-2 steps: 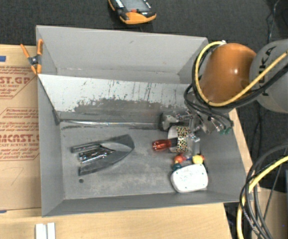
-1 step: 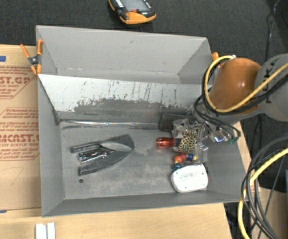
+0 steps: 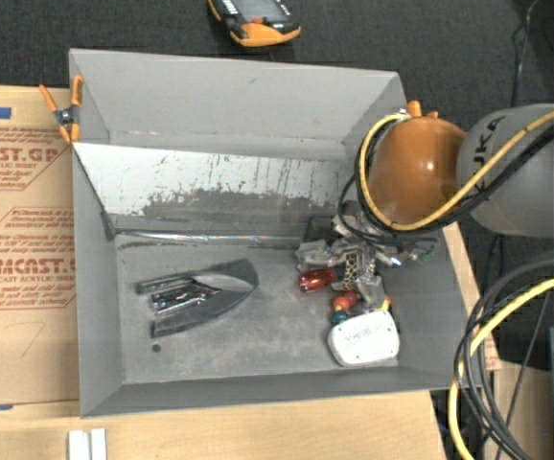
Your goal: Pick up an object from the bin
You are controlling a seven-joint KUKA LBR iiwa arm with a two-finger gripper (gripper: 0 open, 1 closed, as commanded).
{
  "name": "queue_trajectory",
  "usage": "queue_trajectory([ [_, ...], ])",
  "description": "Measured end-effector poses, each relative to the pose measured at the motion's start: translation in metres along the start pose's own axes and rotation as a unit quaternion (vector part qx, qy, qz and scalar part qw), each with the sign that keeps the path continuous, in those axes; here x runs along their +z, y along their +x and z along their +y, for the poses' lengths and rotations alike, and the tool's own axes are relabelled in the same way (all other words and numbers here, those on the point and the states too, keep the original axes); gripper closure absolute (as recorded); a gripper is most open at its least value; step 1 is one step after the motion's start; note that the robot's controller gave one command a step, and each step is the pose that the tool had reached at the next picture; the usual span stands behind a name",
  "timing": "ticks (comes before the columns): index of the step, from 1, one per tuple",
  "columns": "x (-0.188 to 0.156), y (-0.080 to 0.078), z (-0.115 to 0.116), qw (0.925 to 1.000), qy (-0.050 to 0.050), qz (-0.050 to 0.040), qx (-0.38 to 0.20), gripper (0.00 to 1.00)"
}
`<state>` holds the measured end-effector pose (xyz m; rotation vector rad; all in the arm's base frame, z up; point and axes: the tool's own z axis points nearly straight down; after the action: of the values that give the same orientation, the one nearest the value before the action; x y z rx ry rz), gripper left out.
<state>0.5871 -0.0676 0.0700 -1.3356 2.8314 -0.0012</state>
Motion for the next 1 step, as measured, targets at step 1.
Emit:
queue_trajectory([
  [1,-0.0038,-0.0110,0.0007,0.9883,-0.002,0.0101,0.152,1.00],
])
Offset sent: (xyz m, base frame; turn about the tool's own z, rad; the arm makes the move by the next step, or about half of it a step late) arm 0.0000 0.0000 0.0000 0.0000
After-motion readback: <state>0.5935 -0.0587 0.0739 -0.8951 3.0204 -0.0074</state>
